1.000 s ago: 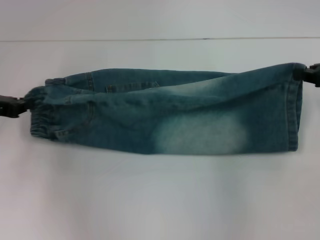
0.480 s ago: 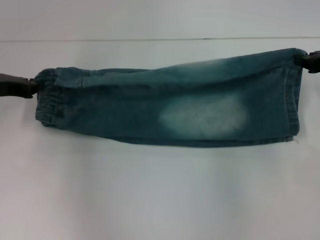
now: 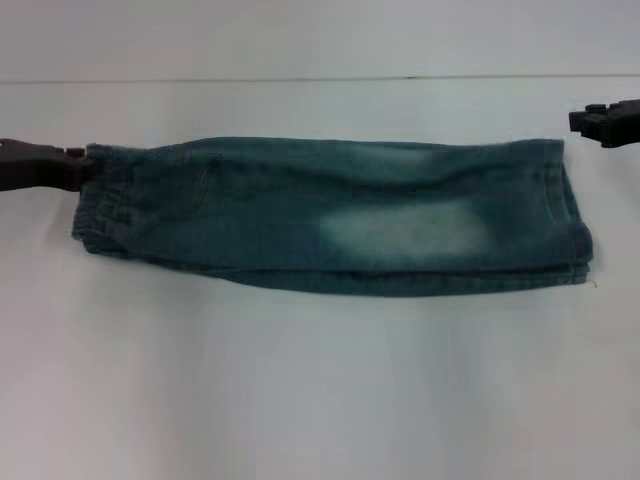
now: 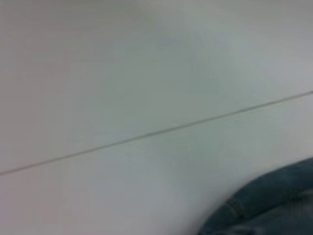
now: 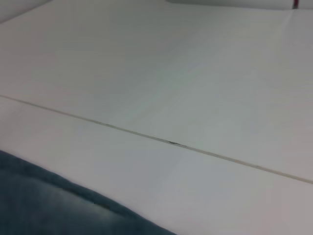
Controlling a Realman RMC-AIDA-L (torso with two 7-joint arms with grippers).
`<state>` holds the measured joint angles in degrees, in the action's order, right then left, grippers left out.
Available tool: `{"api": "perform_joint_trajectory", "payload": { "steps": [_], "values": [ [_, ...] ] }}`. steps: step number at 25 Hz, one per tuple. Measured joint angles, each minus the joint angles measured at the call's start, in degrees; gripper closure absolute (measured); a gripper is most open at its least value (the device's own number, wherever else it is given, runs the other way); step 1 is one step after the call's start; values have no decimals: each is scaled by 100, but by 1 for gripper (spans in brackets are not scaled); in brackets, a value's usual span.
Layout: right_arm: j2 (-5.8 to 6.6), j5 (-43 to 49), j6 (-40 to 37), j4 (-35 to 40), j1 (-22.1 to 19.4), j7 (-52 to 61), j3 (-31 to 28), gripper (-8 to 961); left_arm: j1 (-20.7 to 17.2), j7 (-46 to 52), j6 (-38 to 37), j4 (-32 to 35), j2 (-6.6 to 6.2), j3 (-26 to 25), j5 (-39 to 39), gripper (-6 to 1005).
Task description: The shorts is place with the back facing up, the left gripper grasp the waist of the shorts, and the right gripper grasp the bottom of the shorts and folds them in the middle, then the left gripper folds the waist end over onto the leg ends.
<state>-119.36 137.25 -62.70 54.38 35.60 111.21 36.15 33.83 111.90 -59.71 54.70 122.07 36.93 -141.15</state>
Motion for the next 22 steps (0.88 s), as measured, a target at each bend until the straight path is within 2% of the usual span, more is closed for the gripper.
{"api": "perform_joint_trajectory", "payload": {
  "steps": [2, 5, 13, 16, 19, 22],
  "values": [
    [1, 7, 10, 0, 0, 11, 14, 838, -21, -11, 148, 11, 29, 69, 0, 898],
    [21, 27, -9, 49, -38, 42, 74, 797, -50, -13, 278, 13, 32, 178, 0, 797],
    [-5, -53, -343, 374, -207, -57, 77, 491, -262, -178, 162, 339, 46, 193, 174, 501],
    [-15, -358, -756, 554, -337, -249, 77, 367, -439, -520, -209, 496, 36, 149, 694, 404],
    [-10, -883, -1247, 710, -553, -550, 68, 245, -738, -1117, -826, 546, -51, 67, 1541, 316],
    [-12, -1438, -1708, 760, -819, -962, 74, 124, -946, -1678, -1399, 454, -92, -243, 2031, 225]
  ]
}}
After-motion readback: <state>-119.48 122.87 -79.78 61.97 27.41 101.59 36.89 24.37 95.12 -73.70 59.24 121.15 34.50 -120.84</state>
